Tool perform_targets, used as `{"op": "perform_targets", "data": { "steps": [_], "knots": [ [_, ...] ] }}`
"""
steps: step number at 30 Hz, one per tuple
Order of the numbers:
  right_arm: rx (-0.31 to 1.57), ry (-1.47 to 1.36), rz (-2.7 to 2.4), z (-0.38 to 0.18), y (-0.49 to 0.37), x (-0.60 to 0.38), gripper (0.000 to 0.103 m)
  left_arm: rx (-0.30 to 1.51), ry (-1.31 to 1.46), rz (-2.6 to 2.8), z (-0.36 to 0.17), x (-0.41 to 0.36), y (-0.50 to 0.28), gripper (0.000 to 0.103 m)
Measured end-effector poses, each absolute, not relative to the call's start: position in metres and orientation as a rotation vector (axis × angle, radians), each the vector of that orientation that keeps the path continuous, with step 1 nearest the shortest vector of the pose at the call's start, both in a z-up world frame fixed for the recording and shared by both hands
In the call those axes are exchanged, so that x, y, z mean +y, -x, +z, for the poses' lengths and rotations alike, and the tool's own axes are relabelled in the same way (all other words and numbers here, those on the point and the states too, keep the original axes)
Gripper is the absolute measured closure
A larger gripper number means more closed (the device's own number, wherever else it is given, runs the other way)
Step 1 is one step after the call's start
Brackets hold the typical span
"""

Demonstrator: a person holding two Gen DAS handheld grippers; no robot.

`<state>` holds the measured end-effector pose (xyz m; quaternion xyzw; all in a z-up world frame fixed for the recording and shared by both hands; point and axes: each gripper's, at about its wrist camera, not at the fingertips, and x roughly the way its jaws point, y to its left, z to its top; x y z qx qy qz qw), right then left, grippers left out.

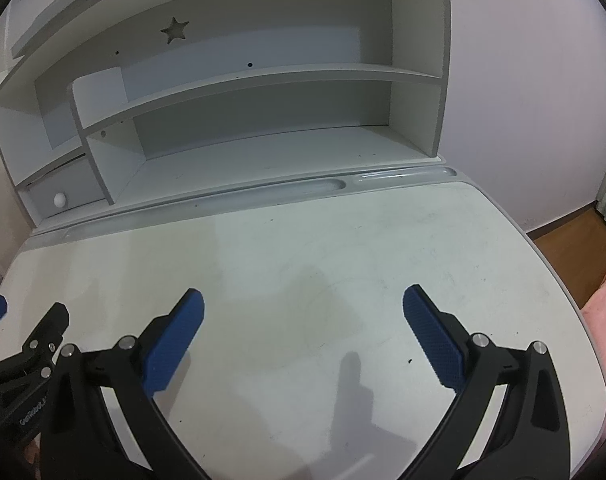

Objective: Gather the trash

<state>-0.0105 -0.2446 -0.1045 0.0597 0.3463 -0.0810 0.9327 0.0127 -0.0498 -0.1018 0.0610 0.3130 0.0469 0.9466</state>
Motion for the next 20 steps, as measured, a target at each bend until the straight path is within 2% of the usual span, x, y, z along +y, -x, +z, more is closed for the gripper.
{"op": "perform_targets", "data": {
  "steps": [8, 20],
  "knots": [
    [0.735, -0.135, -0.161, -0.109, 0.007, -0.248, 0.006, 0.654, -0.096, -0.012, -0.097, -0.048, -0.012, 0.007],
    [0.843, -0.043, -0.174, -0.122, 0.014, -0.249, 0.006, 0.841, -0.048, -0.001, -0.127, -0.043, -0.026, 0.007]
  ]
}}
